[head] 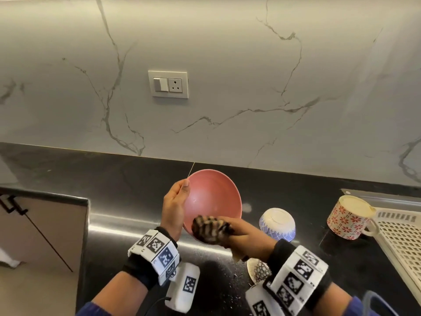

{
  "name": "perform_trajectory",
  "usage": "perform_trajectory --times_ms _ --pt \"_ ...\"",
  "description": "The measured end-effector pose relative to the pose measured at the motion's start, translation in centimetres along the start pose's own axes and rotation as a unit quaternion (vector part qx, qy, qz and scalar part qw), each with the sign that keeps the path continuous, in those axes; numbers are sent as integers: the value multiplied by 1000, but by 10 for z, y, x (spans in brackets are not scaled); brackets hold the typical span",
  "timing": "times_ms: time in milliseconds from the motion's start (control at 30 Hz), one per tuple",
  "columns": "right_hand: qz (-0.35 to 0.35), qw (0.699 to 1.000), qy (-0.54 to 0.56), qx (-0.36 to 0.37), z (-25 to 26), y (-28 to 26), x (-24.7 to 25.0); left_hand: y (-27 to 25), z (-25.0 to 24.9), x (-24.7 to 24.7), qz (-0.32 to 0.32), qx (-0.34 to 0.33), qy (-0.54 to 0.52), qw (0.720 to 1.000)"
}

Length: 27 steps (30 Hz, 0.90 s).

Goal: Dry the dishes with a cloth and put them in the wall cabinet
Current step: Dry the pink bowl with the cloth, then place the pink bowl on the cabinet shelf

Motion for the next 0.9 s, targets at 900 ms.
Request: perform_trajectory --times_ms 900 --pt "-100 899 421 69 42 14 61 -3 -51 -19 70 36 -84 993"
Point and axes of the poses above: each hand's wrist, its own y-axis towards the middle knuckle, its own x-axis out of the back of the hand, z = x × y, the point moved 6 cm from there along y, towards the middle knuckle, and after that the axes turned 3 degrees about -y, right-handed, at the moved point
